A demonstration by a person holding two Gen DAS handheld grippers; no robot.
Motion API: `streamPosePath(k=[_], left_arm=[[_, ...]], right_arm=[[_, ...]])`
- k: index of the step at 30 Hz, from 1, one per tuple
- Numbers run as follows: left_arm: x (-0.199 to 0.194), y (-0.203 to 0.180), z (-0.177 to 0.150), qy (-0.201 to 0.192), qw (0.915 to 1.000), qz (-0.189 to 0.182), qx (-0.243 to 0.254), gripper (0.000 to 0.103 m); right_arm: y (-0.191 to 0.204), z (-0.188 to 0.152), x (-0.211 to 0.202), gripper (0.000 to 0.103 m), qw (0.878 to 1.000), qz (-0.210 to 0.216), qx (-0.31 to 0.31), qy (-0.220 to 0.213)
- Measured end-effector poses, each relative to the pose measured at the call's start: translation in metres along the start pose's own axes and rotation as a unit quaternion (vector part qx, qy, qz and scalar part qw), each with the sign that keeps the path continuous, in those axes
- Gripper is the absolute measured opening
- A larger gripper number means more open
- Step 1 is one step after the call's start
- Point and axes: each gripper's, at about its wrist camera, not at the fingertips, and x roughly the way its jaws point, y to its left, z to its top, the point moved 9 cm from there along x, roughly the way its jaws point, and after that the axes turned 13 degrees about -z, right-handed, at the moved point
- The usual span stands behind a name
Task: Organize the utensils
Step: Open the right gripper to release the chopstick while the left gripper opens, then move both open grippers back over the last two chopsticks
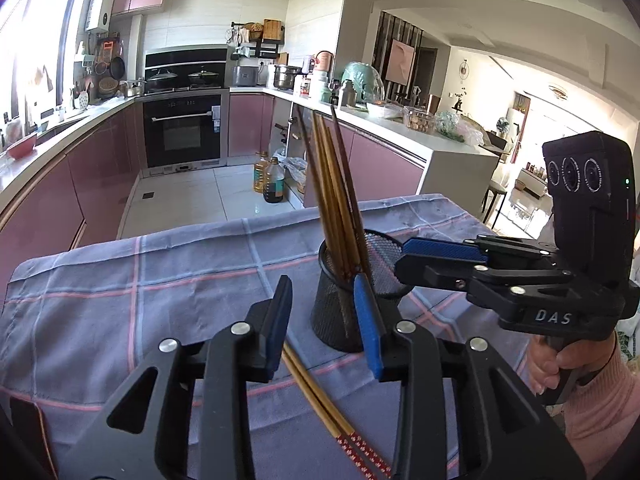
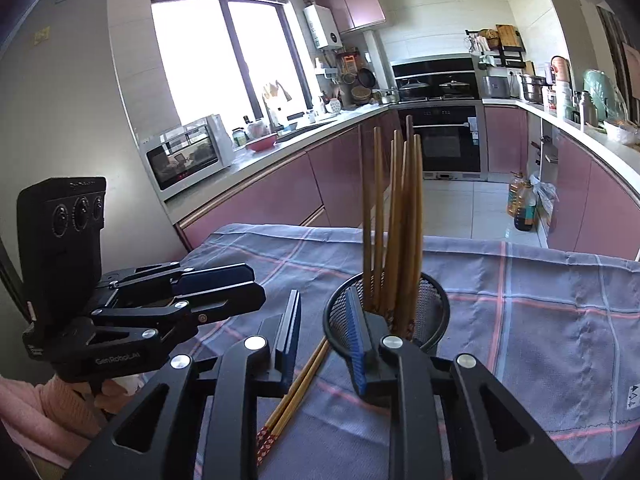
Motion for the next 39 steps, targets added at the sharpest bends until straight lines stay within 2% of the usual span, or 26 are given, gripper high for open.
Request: streamPosePath(k=[1,7,12,22,39], left_arm=[[-0.003,0.004,-0.006,0.003,1.0000,0.006,-0.005,0.037],[-0.012,0.028,-0.041,0.022,0.9983,0.045,-0.030,0.048],[-0.012,0.041,-0.069,0.036,0.9954,0.074,-0.049,0.051],[-0.006,0.043,-0.087,0.052,0.9930,0.091,-0.055,0.051],[0.006,0.048,-0.100,0.070,0.9913,0.085,-0.071,0.051]], right_arm=[[0.003,-0.006,0.000,0.031,1.000,0.004,-0.003,0.006],[0.015,-0.053,0.023,0.033,0.997,0.008,-0.006,0.072],[0.021,-0.079,0.037,0.035,0.994,-0.001,-0.006,0.107],[0.034,-0.095,0.044,0.037,0.992,-0.015,-0.021,0.125],[0.040,-0.104,0.057,0.037,0.988,-0.050,-0.051,0.140]])
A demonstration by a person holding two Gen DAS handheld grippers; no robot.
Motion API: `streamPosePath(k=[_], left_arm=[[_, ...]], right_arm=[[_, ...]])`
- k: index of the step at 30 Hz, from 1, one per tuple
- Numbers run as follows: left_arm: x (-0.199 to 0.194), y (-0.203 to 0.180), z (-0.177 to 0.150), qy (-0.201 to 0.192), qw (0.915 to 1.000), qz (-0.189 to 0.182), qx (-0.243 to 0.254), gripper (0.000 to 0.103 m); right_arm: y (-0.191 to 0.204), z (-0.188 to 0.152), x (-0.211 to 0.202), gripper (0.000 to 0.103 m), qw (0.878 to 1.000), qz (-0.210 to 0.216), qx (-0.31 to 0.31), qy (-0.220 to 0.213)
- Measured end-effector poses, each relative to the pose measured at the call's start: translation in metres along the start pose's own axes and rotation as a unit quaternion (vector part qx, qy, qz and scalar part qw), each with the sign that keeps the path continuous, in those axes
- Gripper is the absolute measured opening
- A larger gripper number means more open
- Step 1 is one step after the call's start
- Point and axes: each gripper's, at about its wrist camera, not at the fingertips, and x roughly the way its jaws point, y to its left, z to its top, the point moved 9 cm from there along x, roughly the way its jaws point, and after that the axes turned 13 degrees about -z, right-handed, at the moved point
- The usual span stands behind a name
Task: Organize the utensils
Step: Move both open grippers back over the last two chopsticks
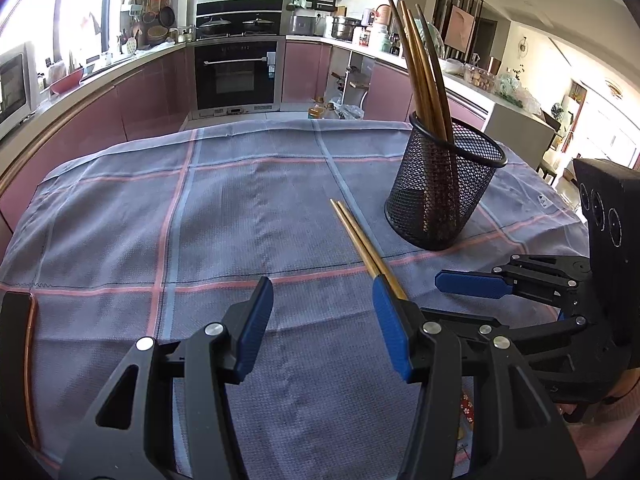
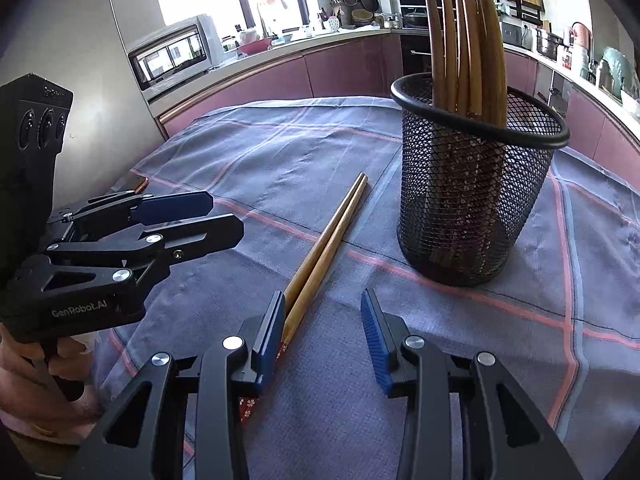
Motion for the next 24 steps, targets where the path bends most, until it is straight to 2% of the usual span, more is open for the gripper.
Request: streamPosePath(k=[7,10,13,19,24], left_arm=[[0.005,0.000,-0.001,0.004,1.0000,-0.004,-0.003,0.051],[0.008,-0.001,-0.002,0.007,1.0000,-0.006,-0.002,0.051],[0.010,-0.002,-0.003,0.011,0.9999,-0.012,-0.002,0.051],[0.020,-0.014,-0.003,0.021,0.9993,-0.030,0.008,0.050],[0.035,-0.026,-0.007,0.043,0.9981,-0.037,0.023,0.044]], right_arm=[[-0.002,-0.002,0.003,0.036,1.000,-0.010,-0.003,0.005],[-0.008,-0.002,0.003,0.027,1.000,-0.012,0.010,0.008],[-0.015,-0.003,0.002,0.023,0.999,-0.007,0.029,0.012],[-0.025,-0.005,0.002,0.021,0.999,0.002,0.050,0.018],[-0.024,-0.004,0.004,0.020,0.998,0.005,0.052,0.019]])
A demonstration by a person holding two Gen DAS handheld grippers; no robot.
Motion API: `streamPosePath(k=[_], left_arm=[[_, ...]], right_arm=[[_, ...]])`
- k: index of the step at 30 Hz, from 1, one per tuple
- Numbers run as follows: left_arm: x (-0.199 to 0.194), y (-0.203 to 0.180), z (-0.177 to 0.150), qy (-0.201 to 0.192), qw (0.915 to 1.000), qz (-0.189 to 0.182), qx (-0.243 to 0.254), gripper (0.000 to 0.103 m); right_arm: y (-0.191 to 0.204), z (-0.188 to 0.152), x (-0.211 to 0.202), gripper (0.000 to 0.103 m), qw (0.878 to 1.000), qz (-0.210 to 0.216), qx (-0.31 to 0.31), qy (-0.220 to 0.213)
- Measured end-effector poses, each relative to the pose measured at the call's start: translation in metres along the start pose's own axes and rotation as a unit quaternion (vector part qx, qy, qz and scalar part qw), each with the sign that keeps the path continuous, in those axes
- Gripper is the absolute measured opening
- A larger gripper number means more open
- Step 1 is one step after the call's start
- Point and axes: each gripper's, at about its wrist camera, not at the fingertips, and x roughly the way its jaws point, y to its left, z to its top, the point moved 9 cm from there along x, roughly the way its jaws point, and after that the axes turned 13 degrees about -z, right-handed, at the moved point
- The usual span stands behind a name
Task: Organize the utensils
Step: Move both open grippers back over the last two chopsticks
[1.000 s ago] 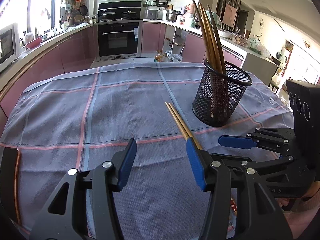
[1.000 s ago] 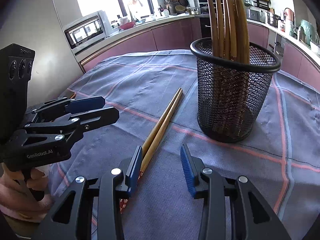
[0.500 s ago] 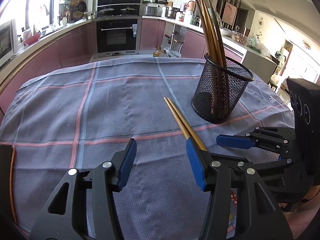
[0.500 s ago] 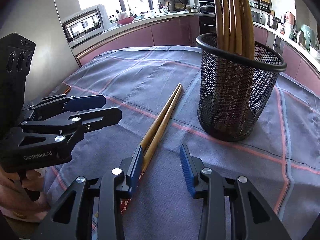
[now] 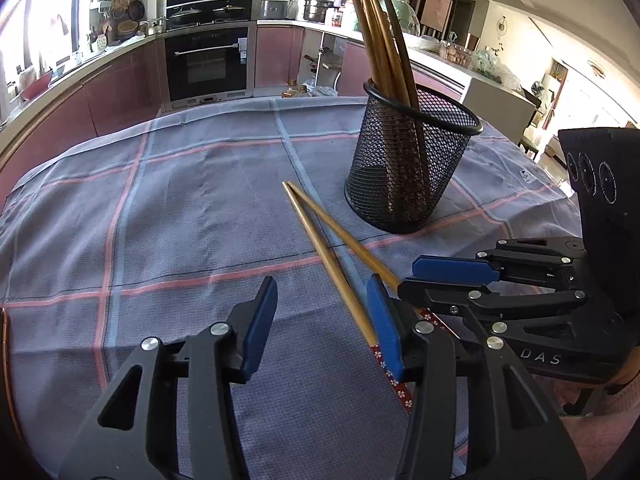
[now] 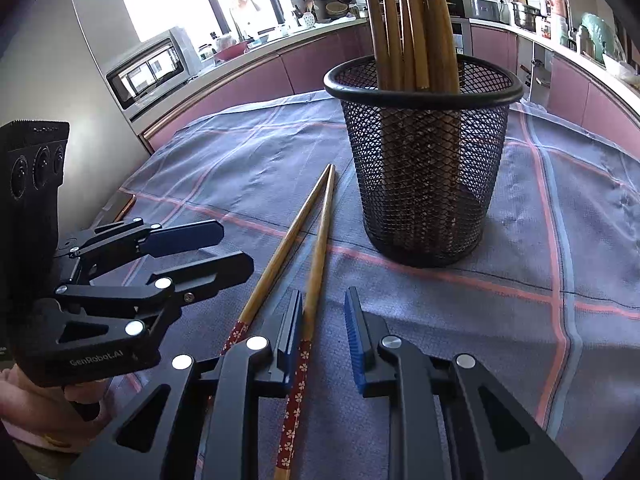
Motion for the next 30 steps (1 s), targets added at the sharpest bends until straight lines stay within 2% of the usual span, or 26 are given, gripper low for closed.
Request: streamPosePath(k=[5,7,9,10,30], left_arm=[[0.015,-0.003,-0.007,0.026,0.9997,-0.006,0.000,0.031],[0.016,-0.002,-0.008,0.026,0.9996,-0.009,-0.002,0.028],[0.014,-0.002,-0.008,0.026,0.9995,-0.014,-0.006,0.019],[0.014,-0.001,-0.008,0.026,0.9995,-0.017,-0.009,0.018],[0.018,0.022,0.004,0.034,0.9989,-0.006,-0.033,0.022]], right_arm=[[0.000,0.000,0.001,0.020,1.000,0.003,0.002,-0.001],[-0.001,-0.001,0.000,0.020,1.000,0.003,0.001,-0.001],[-0.001,-0.001,0.000,0.020,1.000,0.002,0.000,-0.001],[-0.001,0.000,0.000,0.020,1.000,0.001,-0.002,-0.002],[0.014,0.019,0.018,0.020,0.999,-0.025,-0.038,-0.005]])
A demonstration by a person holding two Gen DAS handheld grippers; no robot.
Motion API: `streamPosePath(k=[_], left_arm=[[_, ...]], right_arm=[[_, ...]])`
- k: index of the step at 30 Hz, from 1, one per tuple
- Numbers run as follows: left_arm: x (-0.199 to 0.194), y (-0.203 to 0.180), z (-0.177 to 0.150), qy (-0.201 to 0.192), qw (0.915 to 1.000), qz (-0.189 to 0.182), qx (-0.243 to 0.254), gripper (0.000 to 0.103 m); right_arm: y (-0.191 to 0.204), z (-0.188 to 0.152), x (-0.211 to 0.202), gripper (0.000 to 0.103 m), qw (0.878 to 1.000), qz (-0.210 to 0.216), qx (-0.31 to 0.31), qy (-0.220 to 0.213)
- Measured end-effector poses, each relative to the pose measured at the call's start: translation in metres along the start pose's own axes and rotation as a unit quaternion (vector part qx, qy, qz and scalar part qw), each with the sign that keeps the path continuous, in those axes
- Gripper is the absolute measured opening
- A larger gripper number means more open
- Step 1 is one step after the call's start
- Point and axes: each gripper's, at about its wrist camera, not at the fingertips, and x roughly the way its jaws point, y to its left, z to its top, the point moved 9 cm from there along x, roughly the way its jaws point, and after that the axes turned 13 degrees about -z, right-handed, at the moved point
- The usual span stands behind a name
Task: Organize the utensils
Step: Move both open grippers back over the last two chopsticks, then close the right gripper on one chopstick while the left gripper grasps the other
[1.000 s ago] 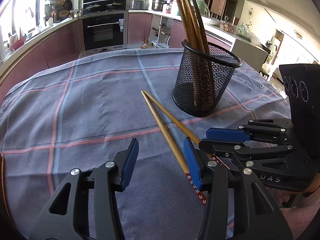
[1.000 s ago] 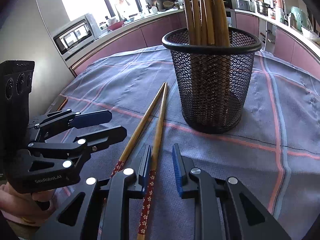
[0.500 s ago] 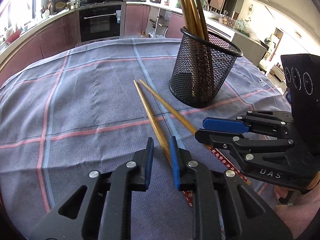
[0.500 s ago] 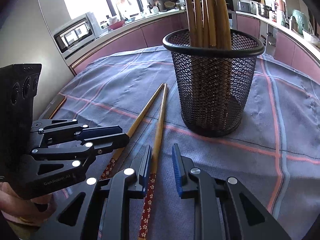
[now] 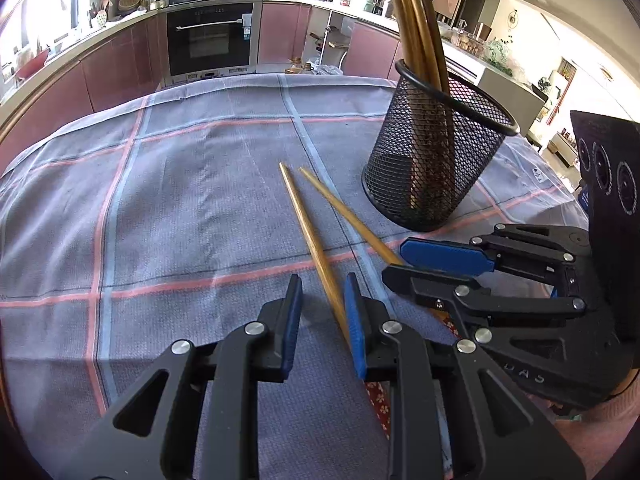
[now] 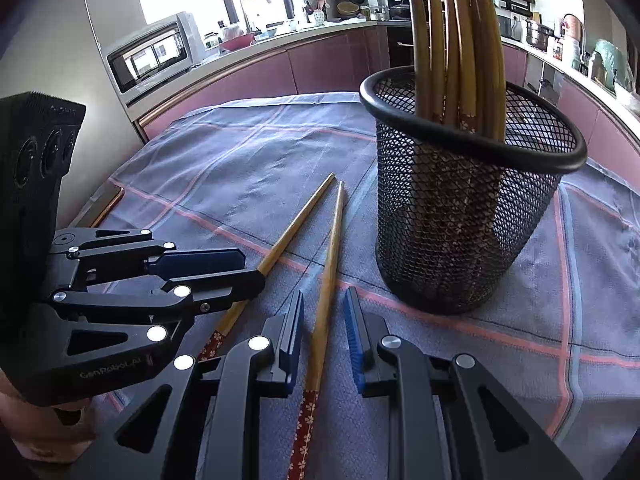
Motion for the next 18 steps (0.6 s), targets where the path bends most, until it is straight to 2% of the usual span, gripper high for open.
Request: streamPosePath(k=[5,9,18], left_arm=[[0.006,0.003,0.006,0.002,1.0000,0.002,-0.002,0.021],[0.010,0.001,0.007,0.001,1.0000,-0.001,-0.004,0.012],[0.008,0.000,0.005,-0.010,0.9998,0.001,-0.014,0.009]], right_arm=[[-0.001,0.001,0.002,0.019,1.000,-0.001,0.003,0.000],[-0.006,0.001,0.002,0.008,1.000,0.003,0.016,0.002],[-0.013,0.000,-0.005,0.006,0.999,0.017,0.043,-0.007]])
